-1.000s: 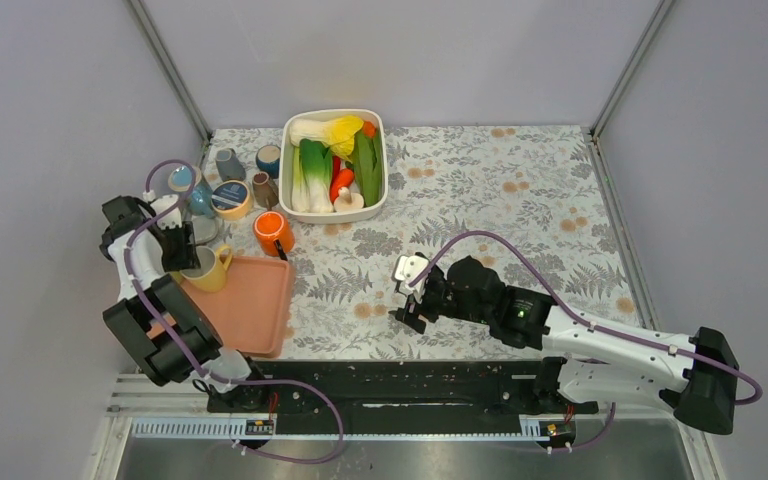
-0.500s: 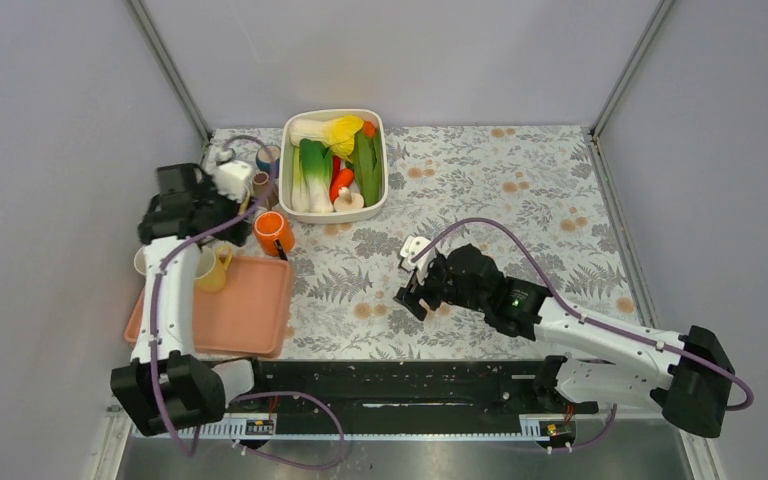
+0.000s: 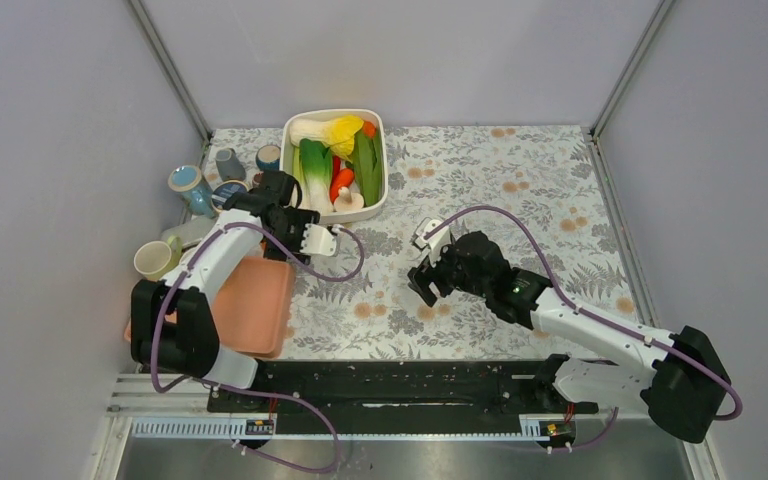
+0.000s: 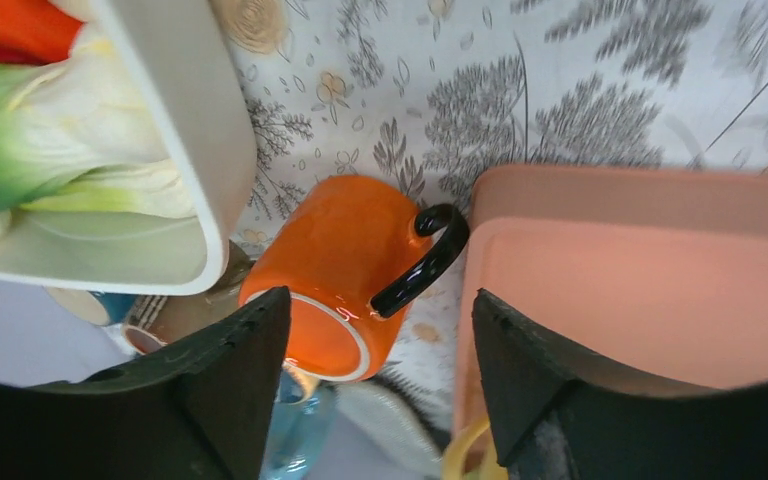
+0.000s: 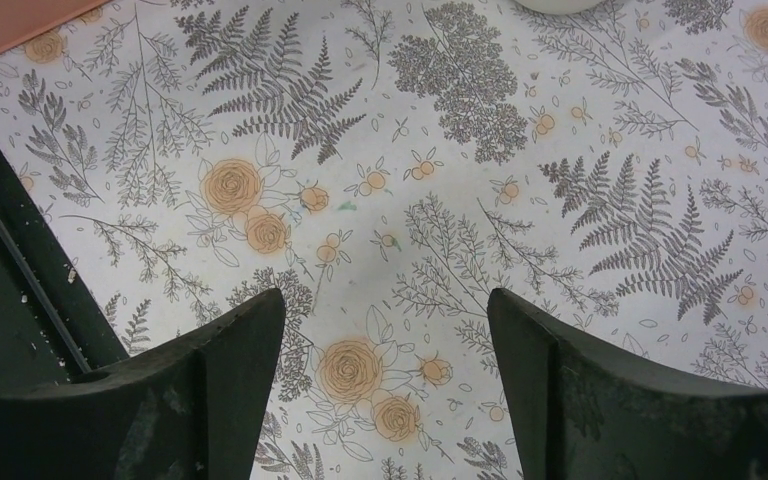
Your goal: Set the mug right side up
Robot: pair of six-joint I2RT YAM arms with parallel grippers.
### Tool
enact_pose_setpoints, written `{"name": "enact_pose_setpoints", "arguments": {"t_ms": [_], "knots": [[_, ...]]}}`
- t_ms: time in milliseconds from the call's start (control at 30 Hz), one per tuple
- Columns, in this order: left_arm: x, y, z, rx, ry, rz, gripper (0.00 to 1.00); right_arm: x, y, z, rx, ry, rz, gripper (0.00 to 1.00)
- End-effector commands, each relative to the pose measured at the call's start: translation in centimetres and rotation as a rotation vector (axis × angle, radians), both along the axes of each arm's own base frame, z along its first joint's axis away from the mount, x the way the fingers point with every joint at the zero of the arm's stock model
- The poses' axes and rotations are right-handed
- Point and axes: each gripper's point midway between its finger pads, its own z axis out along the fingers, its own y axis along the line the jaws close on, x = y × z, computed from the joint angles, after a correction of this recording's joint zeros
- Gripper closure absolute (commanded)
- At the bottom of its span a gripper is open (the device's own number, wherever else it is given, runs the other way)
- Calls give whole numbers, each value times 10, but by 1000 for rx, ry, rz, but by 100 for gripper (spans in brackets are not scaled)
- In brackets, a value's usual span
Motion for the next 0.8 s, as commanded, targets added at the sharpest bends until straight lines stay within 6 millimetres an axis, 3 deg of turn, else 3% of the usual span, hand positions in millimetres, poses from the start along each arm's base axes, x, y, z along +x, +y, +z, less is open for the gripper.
{"name": "enact_pose_setpoints", "arguments": {"t_ms": [0, 100, 300, 600, 767], "knots": [[25, 25, -7, 270, -93, -265, 37, 1, 1, 6, 36, -3, 12, 17], [26, 40, -22, 377, -55, -296, 48, 2, 1, 2, 30, 1, 12, 17], [11, 49, -37, 425, 44, -331, 44, 3, 0, 0, 29, 3, 15, 17], [33, 49, -62, 453, -15, -312, 48, -4, 2, 1, 46, -1, 49, 17], [49, 44, -70, 472, -84, -285, 63, -6, 5, 3, 57, -4, 71, 17]]}}
